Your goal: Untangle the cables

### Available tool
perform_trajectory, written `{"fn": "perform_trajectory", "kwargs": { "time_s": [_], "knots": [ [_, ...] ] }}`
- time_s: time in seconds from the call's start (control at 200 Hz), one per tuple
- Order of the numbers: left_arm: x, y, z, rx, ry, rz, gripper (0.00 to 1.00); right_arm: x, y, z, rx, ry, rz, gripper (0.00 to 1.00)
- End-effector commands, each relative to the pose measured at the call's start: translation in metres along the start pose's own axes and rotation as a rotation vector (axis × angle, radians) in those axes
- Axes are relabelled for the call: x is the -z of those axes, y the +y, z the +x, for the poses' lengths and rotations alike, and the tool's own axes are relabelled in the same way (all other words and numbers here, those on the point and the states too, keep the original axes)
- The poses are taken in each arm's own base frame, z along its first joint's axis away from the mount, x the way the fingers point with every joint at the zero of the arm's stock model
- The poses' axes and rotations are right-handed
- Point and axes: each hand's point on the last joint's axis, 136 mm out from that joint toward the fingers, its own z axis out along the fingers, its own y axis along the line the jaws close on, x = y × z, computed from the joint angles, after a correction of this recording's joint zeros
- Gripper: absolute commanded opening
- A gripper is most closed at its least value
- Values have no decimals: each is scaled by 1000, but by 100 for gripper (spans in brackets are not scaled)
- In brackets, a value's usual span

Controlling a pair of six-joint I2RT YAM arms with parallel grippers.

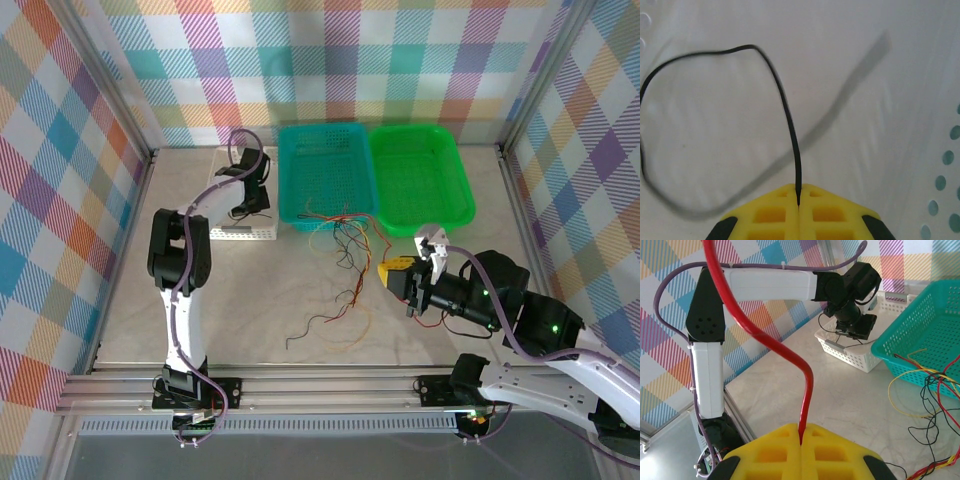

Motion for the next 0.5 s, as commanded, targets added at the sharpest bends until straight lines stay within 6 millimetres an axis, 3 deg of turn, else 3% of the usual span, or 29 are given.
{"fn": "perform_trajectory", "kwargs": {
  "time_s": [0.0,0.495],
  "knots": [
    [5,5,-5,25,17,-2,7,1,5,-2,-11,-13,-29,0],
    [32,12,-37,39,-36,16,43,-3,3,1,-7,-3,-19,0]
  ]
}}
